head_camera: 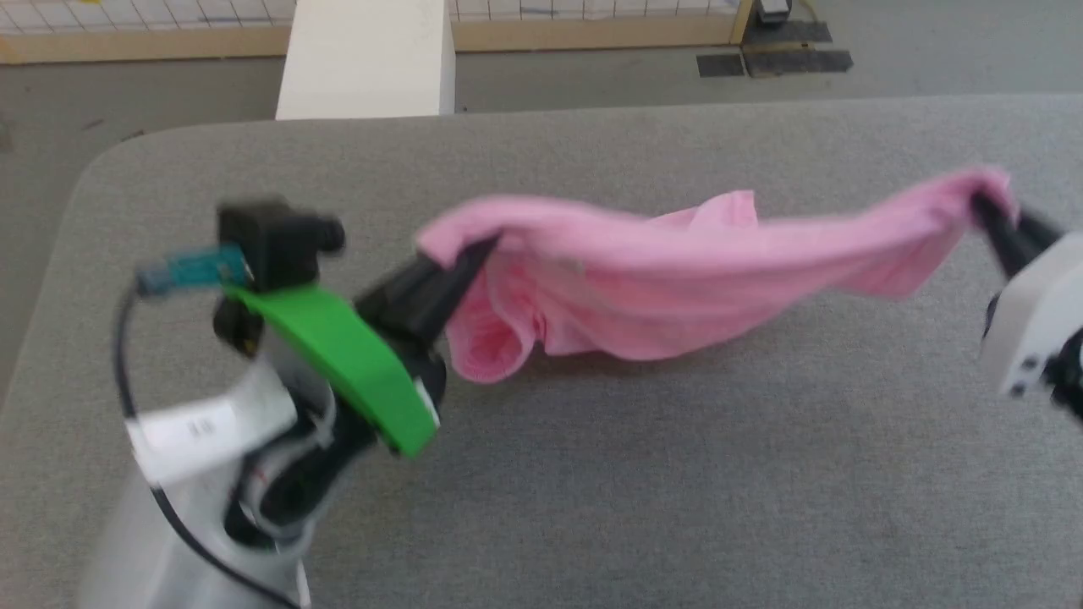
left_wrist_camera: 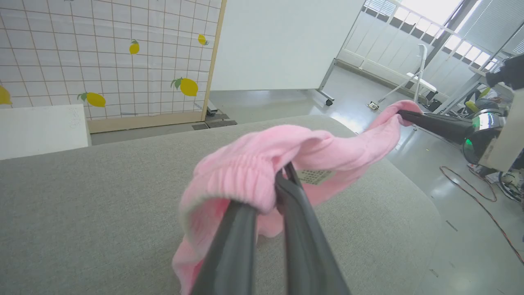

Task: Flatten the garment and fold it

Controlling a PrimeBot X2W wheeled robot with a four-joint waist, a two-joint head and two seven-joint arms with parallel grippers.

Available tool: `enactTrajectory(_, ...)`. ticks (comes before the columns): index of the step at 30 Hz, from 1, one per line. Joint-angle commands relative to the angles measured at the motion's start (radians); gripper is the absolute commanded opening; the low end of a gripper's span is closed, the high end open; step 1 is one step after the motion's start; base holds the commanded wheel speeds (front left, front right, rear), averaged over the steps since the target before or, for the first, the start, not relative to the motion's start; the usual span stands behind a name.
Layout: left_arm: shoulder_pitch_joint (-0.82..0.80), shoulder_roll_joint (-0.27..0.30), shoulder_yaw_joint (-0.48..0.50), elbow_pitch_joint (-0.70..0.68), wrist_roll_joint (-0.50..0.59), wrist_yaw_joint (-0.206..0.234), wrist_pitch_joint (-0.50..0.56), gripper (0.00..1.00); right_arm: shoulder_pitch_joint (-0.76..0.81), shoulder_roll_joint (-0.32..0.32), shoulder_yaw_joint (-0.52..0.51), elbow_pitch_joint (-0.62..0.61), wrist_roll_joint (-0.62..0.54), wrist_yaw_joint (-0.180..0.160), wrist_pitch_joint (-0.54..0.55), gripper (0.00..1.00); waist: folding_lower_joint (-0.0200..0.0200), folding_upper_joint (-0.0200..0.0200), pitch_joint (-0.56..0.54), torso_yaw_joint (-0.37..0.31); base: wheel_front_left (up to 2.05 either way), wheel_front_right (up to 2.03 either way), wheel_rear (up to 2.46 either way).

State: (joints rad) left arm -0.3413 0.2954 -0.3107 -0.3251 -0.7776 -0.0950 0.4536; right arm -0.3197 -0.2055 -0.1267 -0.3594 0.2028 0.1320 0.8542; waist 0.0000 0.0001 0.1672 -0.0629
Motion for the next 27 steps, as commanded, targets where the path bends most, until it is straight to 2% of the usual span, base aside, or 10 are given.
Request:
enactTrajectory(1,-0.075,0.009,0.015,-0.006,-0.025,0.007,0.035,0.00,-0.070,-0.023,0.007,0.009,0.006,-0.001,0.013,0.00,0.0000,-0.0001,0.037,-0.014,0.00,0.00,0.00)
enactTrajectory(6,-0.286,0.021,0.039,0.043,-0.025,0.029,0.117,0.00,-0.264,-0.095,0.051,0.100,-0.020,-0.001,0.029,0.00,0.0000,-0.0001,0.123,-0.029,0.00,0.00,0.00)
enactTrajectory(9,-0.415,0.008,0.060,0.103,-0.007,0.069,0.138,0.00,-0.404,-0.126,0.089,0.176,-0.035,-0.001,0.005,0.00,0.0000,-0.0001,0.191,-0.041,0.00,0.00,0.00)
enactTrajectory(11,-0.491,-0.014,0.085,0.148,0.004,0.108,0.129,0.00,-0.493,-0.146,0.111,0.234,-0.068,-0.001,-0.026,0.00,0.0000,-0.0001,0.233,-0.049,0.00,0.00,0.00)
enactTrajectory(14,-0.602,-0.025,0.106,0.213,0.039,0.143,0.109,0.00,-0.609,-0.156,0.137,0.318,-0.098,-0.001,-0.059,0.00,0.0000,-0.0001,0.297,-0.058,0.00,0.00,0.00)
enactTrajectory(19,-0.798,-0.036,0.141,0.342,0.106,0.164,0.014,0.00,-0.807,-0.141,0.152,0.426,-0.146,-0.001,-0.155,0.00,0.0000,-0.0001,0.383,-0.074,0.00,0.00,0.00)
enactTrajectory(27,-1.022,-0.068,0.196,0.492,0.165,0.163,-0.215,0.00,-1.023,-0.087,0.114,0.526,-0.236,-0.001,-0.332,0.00,0.0000,-0.0001,0.429,-0.080,0.00,0.00,0.00)
